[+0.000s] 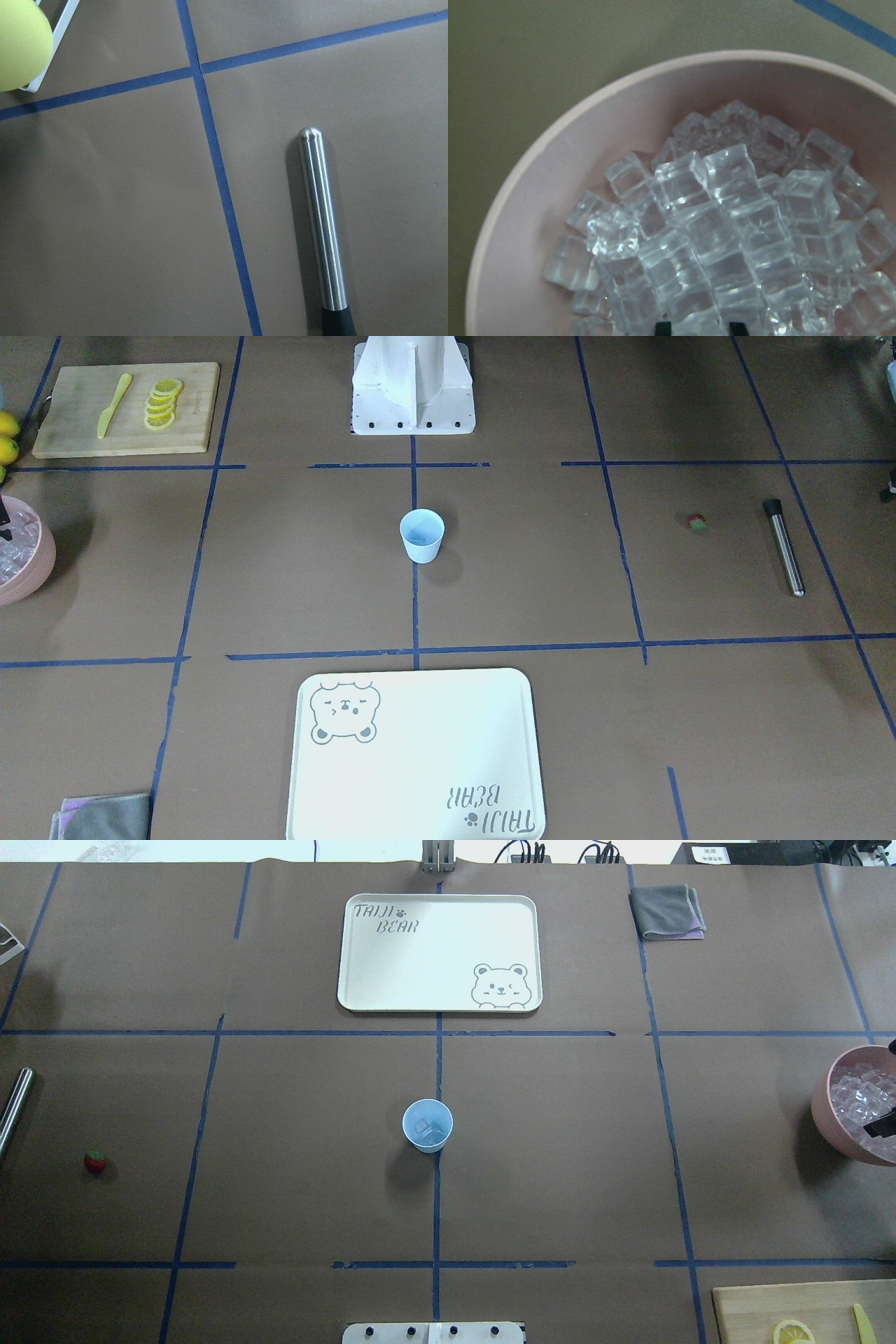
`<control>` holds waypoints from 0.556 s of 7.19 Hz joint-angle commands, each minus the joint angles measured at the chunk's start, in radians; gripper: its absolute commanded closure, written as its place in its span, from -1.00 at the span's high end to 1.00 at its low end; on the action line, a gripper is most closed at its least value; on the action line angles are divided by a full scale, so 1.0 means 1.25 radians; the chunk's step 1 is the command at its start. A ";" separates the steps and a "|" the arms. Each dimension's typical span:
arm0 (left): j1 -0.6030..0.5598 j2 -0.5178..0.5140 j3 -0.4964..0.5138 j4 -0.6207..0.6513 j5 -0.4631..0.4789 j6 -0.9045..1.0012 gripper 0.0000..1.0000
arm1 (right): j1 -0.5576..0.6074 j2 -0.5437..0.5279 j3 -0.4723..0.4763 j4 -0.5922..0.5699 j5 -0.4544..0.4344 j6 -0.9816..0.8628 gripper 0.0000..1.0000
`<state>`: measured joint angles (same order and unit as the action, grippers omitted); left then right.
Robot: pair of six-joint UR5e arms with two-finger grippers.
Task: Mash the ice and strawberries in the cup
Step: 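Grasp a third ice cube from the pink bowl with the right gripper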
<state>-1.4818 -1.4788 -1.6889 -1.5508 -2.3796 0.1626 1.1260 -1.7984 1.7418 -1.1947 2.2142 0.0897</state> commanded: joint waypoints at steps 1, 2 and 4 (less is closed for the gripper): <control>0.000 0.000 0.000 0.000 0.000 0.000 1.00 | -0.001 -0.002 0.003 0.000 0.001 -0.002 -0.93; 0.000 0.000 0.000 0.000 0.000 0.000 1.00 | 0.000 -0.003 0.008 0.000 0.002 -0.002 -0.95; 0.000 0.000 -0.001 0.000 -0.001 -0.001 1.00 | 0.030 -0.006 0.046 -0.023 0.015 -0.002 -0.95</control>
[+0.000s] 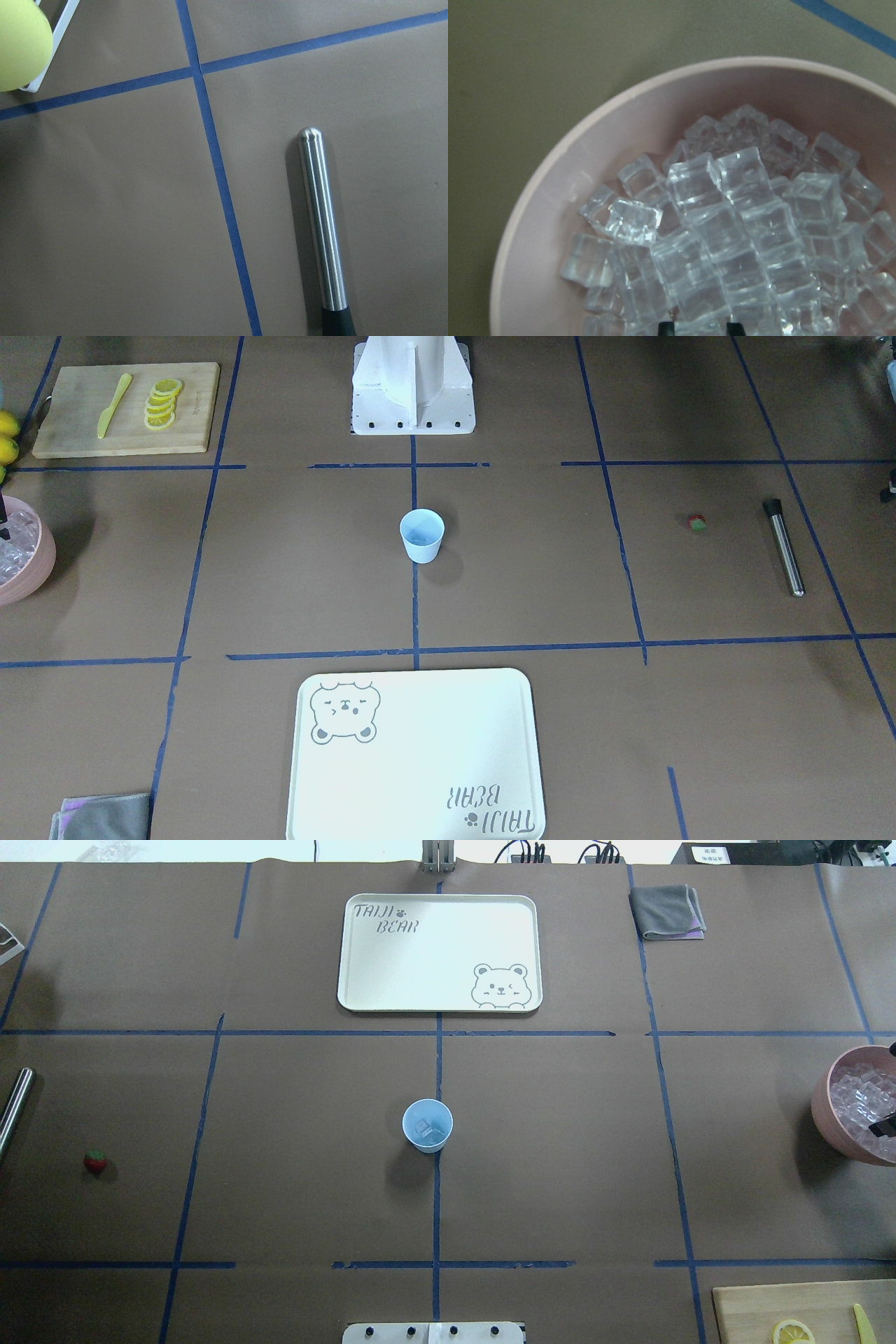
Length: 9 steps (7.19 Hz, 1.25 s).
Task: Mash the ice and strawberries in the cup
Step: 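Grasp a third ice cube from the pink bowl with the right gripper, then carry the ice cube with the right gripper over the cup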
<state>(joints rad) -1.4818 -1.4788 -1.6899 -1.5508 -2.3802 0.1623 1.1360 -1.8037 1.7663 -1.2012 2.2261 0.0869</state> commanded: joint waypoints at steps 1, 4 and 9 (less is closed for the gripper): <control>0.000 0.000 0.000 0.000 0.001 -0.001 1.00 | 0.058 0.002 0.093 -0.116 0.006 0.000 -0.92; 0.000 0.000 0.000 0.000 0.001 -0.001 1.00 | 0.084 0.054 0.266 -0.323 0.016 0.131 -1.00; 0.000 0.000 0.001 0.000 0.000 0.000 1.00 | -0.150 0.391 0.273 -0.451 -0.057 0.608 -1.00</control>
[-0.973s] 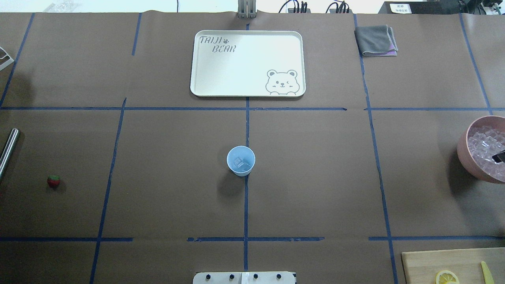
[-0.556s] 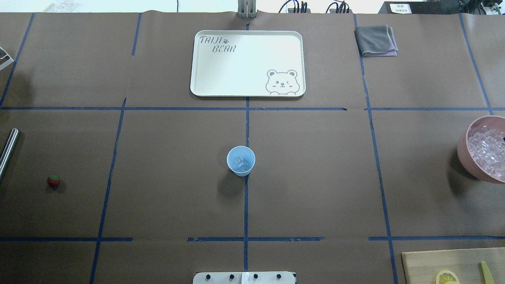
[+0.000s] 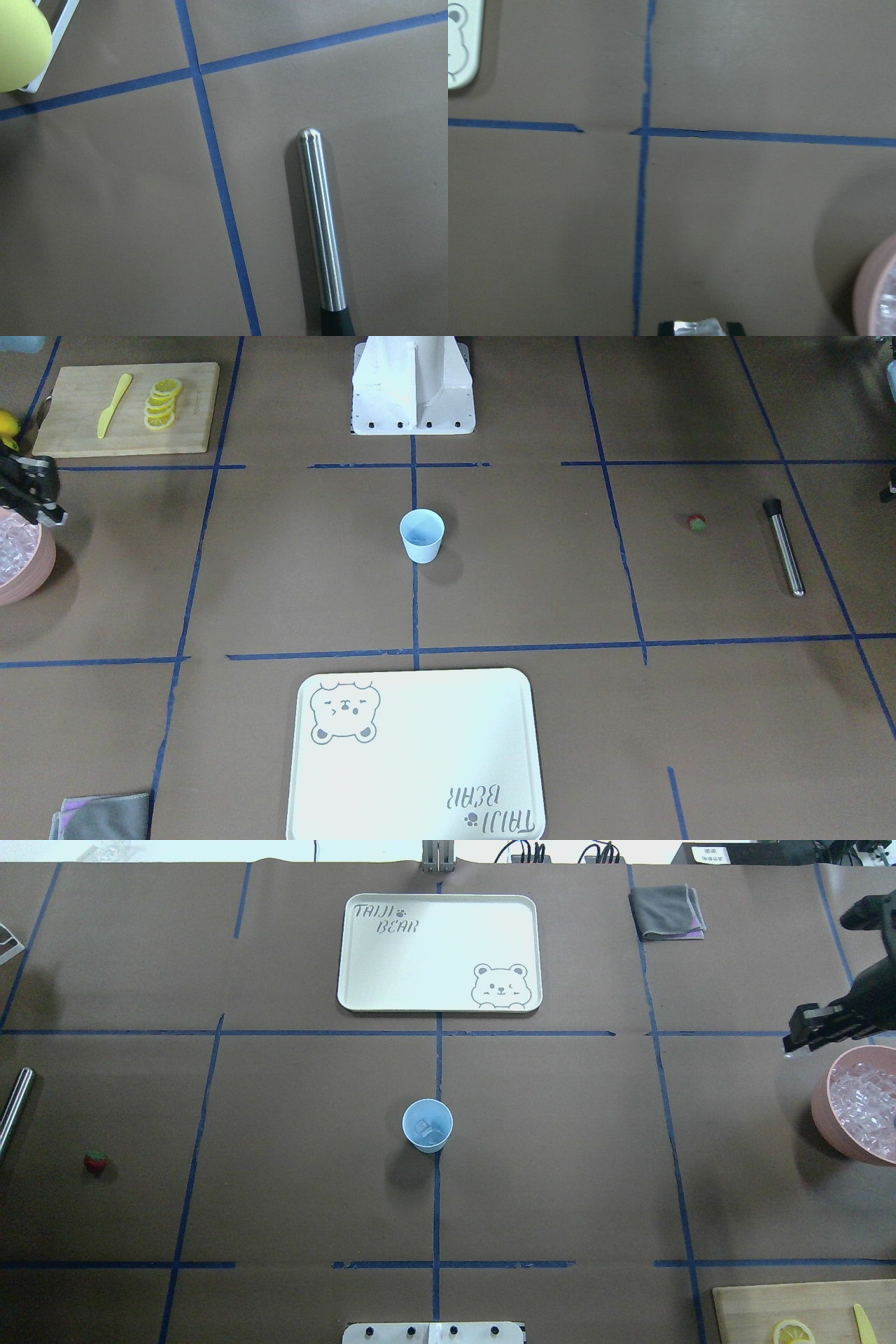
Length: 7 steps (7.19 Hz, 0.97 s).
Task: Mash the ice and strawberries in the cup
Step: 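Carry the ice cube with the right gripper over the cup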
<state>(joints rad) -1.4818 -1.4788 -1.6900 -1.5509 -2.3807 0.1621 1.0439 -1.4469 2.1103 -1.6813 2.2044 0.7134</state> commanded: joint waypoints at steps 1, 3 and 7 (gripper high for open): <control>0.000 -0.001 0.001 0.000 0.000 -0.001 1.00 | -0.141 0.213 -0.003 -0.156 -0.075 0.174 -1.00; 0.000 -0.001 0.001 0.000 0.000 -0.001 1.00 | -0.243 0.380 -0.073 -0.204 -0.119 0.336 -0.99; 0.005 -0.001 0.007 0.000 0.000 -0.001 1.00 | -0.431 0.600 -0.277 -0.173 -0.276 0.585 -0.98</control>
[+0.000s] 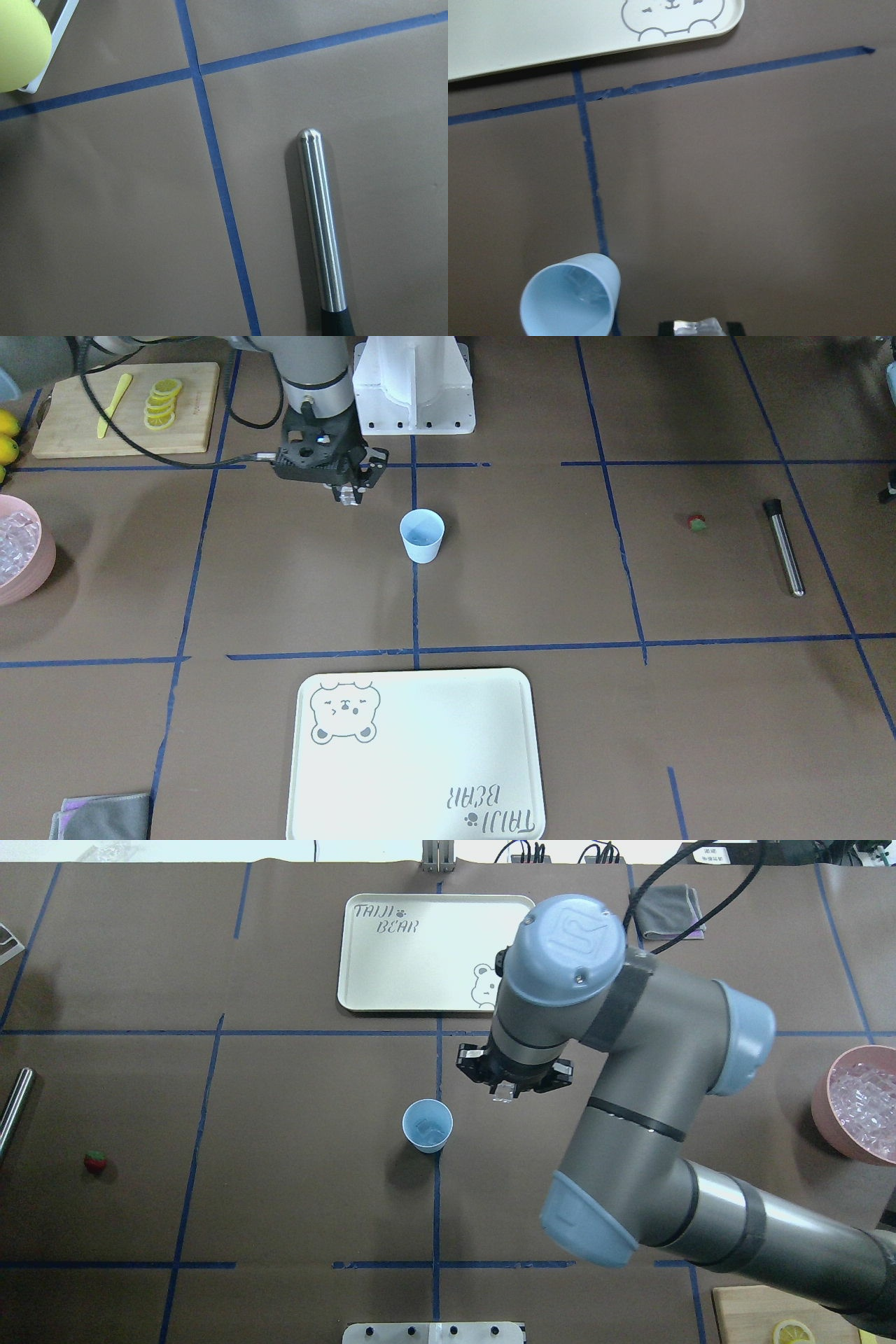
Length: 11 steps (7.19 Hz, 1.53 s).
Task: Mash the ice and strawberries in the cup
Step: 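Carry the ice cube with the right gripper over the cup, then open the right gripper to drop the ice cube into the cup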
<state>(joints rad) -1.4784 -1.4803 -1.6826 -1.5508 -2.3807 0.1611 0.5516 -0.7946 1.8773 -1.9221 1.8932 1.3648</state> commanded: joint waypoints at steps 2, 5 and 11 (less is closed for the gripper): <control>0.002 0.000 0.001 0.000 0.001 0.000 1.00 | -0.071 0.097 -0.191 0.116 -0.074 0.100 -0.98; 0.002 0.000 0.001 0.000 0.001 0.000 1.00 | -0.082 0.085 -0.191 0.112 -0.079 0.100 -0.93; 0.003 -0.001 -0.004 -0.002 0.001 -0.002 1.00 | -0.065 0.080 -0.170 0.112 -0.073 0.046 0.98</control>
<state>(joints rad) -1.4747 -1.4812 -1.6859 -1.5516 -2.3797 0.1603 0.4511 -0.6920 1.6529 -1.7798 1.7923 1.4577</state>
